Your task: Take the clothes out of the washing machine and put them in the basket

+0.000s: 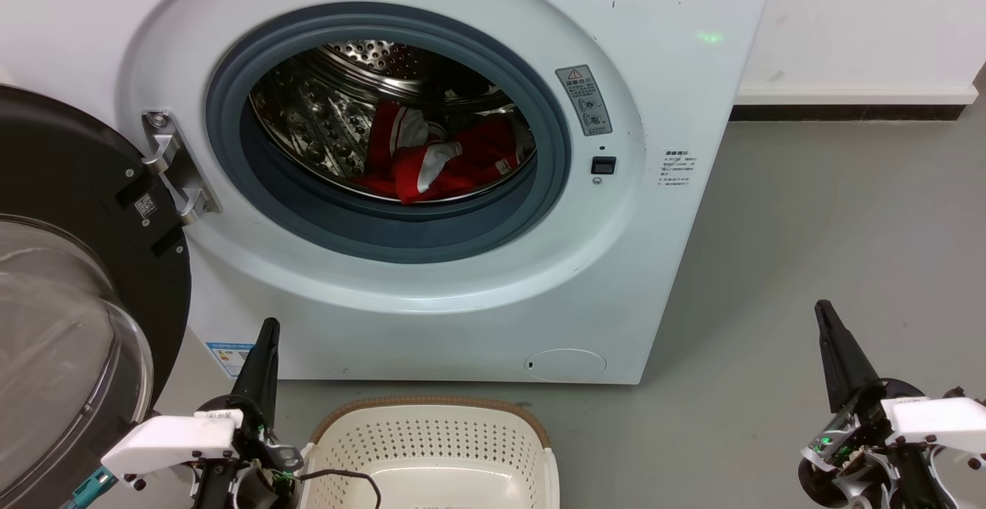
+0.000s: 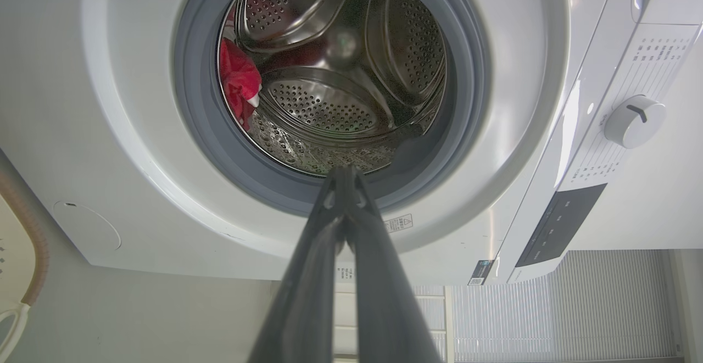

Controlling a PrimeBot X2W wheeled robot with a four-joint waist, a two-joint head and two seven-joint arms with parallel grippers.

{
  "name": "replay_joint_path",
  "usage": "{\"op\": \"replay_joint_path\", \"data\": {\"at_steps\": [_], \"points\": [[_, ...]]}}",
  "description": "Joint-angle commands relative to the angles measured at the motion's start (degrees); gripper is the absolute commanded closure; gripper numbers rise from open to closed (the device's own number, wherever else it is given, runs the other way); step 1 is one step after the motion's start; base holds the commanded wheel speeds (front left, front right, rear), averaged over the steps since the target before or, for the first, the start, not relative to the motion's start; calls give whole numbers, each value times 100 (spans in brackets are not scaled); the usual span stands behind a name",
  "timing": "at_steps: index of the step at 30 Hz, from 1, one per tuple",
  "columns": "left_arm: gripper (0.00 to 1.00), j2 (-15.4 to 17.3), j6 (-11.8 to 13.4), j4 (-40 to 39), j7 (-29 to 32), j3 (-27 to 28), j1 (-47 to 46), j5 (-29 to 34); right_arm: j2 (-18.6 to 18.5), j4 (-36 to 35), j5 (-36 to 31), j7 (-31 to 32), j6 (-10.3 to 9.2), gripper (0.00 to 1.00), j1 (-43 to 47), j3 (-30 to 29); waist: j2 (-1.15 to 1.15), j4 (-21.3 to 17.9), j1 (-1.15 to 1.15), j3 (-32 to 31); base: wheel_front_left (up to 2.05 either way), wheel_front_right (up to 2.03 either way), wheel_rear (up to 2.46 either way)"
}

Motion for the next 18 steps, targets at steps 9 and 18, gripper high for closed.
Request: {"op": "replay_joint_path", "data": {"at_steps": [9, 18], "points": [[100, -6, -11, 0, 12, 12, -31, -12, 18, 7, -25, 7, 0, 100, -69, 4, 0, 0, 0, 0, 0, 0, 0], [0, -3, 1, 13, -103, -152, -19, 23, 3, -41, -38, -113, 0, 0, 37, 64, 0, -1, 0, 4, 0, 0, 0]]}}
